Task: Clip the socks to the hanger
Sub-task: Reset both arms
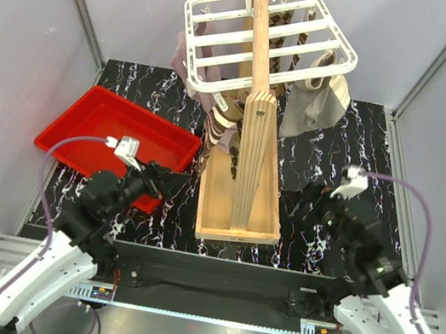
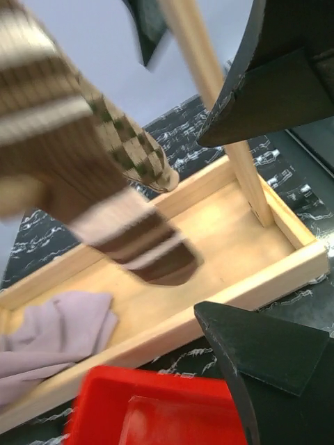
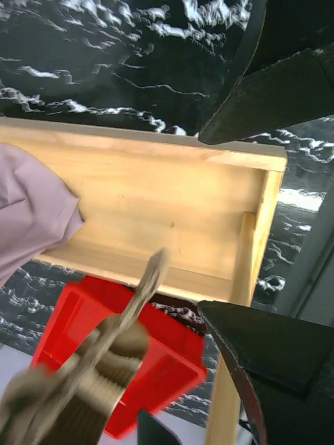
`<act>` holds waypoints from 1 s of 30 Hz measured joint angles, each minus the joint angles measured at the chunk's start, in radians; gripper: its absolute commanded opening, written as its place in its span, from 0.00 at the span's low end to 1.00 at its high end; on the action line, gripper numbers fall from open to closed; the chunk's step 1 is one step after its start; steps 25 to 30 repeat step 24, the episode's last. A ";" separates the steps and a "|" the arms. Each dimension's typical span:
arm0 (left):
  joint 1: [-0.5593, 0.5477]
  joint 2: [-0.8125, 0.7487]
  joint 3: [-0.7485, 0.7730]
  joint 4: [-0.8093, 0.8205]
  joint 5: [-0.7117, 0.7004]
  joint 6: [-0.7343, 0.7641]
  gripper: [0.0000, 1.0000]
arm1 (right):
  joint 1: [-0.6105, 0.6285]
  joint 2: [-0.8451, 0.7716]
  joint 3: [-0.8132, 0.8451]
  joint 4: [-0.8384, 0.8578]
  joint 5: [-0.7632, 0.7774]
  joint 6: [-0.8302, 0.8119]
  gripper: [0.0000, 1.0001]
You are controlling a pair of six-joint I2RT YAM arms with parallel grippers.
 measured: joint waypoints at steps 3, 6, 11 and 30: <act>0.101 0.018 -0.217 0.242 0.098 -0.124 0.99 | 0.000 -0.117 -0.275 0.159 0.008 0.060 1.00; 0.167 0.067 -0.407 0.490 0.194 -0.293 0.99 | 0.000 -0.240 -0.491 0.281 0.000 0.116 1.00; 0.169 -0.018 -0.406 0.847 0.305 -0.449 0.99 | 0.000 -0.525 -0.677 0.404 -0.001 0.248 1.00; 0.170 -0.237 -0.397 0.856 0.377 -0.503 0.99 | 0.000 -0.557 -0.727 0.384 0.098 0.449 1.00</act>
